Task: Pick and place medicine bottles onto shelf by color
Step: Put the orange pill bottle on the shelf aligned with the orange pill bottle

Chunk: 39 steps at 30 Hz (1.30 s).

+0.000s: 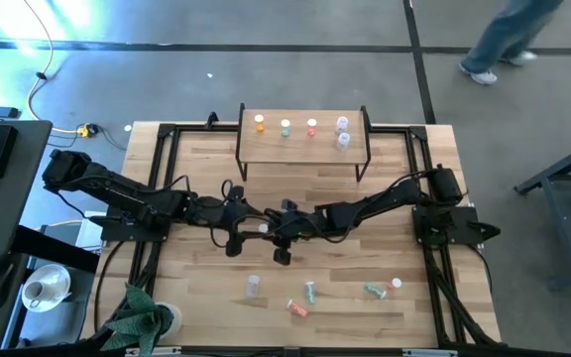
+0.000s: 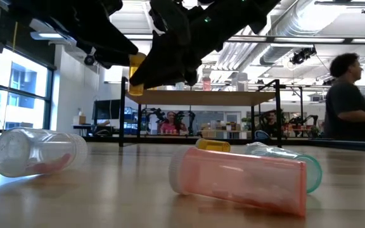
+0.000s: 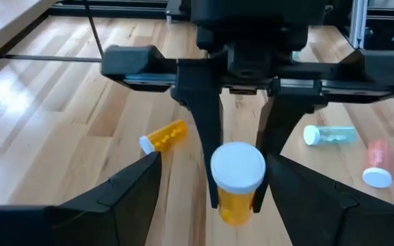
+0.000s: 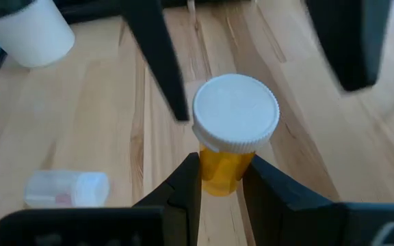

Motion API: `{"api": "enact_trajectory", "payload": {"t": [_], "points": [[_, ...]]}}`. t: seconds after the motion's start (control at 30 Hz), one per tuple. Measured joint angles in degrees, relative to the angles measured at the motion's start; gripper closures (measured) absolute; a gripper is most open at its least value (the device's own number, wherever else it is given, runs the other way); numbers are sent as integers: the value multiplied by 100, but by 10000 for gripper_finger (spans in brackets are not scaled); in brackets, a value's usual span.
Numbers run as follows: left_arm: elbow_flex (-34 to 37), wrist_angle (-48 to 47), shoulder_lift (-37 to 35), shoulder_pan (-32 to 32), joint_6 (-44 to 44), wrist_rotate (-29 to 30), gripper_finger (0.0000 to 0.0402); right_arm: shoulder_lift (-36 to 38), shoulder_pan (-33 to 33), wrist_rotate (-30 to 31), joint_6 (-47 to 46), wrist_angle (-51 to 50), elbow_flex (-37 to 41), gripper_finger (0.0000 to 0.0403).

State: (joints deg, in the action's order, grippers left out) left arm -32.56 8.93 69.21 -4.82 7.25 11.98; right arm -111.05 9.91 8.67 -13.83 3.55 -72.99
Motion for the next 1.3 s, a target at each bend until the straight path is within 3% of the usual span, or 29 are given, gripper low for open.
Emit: {"api": "enact_trajectory", "payload": {"t": [0.3, 0.83, 1.3], "points": [[0, 28, 0, 4, 26, -269, 152, 1, 0, 77, 86, 125, 0, 329], [0, 4, 0, 4, 156, -314, 238, 1, -7, 110, 152, 186, 0, 329], [0, 0, 2, 4, 154, -292, 281, 3, -17, 114, 235, 186, 0, 329]]}}
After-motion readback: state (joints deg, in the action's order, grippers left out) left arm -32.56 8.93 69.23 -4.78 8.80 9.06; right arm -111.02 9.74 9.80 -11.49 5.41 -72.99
